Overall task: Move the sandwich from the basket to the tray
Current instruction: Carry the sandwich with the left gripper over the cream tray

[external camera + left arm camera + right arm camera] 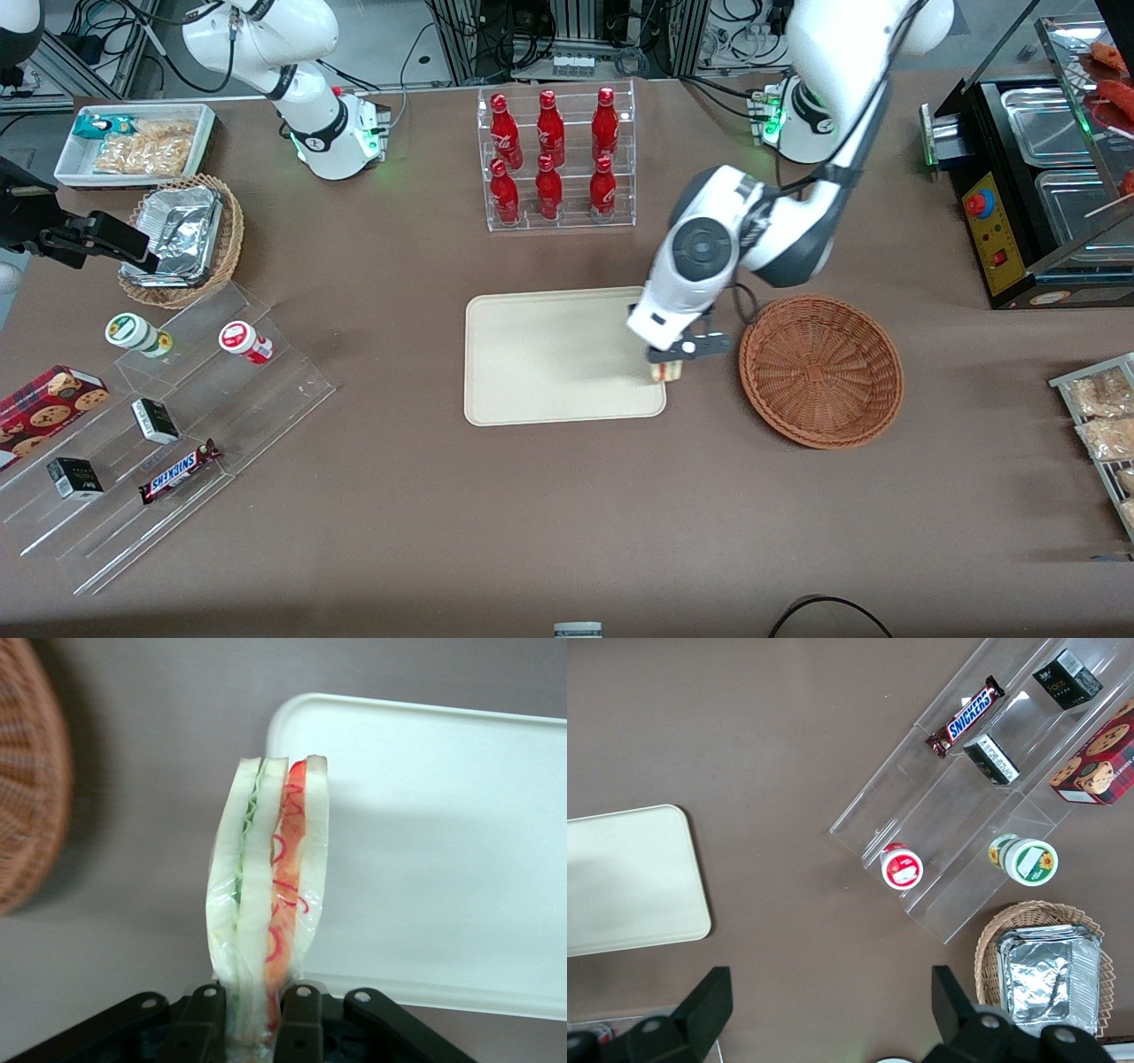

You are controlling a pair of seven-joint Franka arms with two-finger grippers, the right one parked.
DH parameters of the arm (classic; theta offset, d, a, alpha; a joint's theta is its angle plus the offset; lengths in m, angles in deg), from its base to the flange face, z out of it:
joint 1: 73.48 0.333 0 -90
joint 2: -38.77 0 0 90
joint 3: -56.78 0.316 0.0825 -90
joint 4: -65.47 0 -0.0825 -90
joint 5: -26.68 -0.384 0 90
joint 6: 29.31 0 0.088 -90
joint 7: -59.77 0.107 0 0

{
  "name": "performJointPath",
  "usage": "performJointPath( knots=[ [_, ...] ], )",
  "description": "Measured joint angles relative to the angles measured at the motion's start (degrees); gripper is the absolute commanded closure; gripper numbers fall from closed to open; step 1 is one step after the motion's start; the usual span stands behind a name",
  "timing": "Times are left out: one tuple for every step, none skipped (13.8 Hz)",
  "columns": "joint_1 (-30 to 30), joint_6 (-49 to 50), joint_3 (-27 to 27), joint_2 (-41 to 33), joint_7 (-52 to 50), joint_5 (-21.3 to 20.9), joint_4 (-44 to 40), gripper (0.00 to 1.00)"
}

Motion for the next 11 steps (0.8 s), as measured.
performJointPath(
  knots=[
    [-1.5, -0.2, 0.0, 1.8, -1.8, 0.0, -2.2, 0.94],
    [-2.9, -0.2, 0.0, 3.8, -3.7, 0.1, -4.6, 0.94],
    [-4.1, -0.3, 0.0, 5.9, -5.5, 0.1, -7.0, 0.94],
    [-5.1, -0.3, 0.0, 7.9, -7.2, 0.1, -9.3, 0.94],
    [-6.1, -0.4, 0.0, 9.8, -8.6, 0.1, -11.4, 0.94],
    [-6.9, -0.4, 0.0, 11.4, -9.8, 0.1, -13.2, 0.94],
    [-7.5, -0.4, 0.0, 12.7, -10.6, 0.1, -14.8, 0.94],
    [-8.0, -0.4, 0.0, 13.9, -11.0, 0.1, -16.2, 0.94],
    [-8.3, -0.4, 0.0, 14.8, -11.2, 0.1, -17.2, 0.94],
    [-8.6, -0.4, 0.0, 15.7, -11.2, 0.1, -18.1, 0.94],
    [-8.9, -0.4, 0.0, 16.3, -11.2, 0.1, -18.7, 0.94]
  ],
)
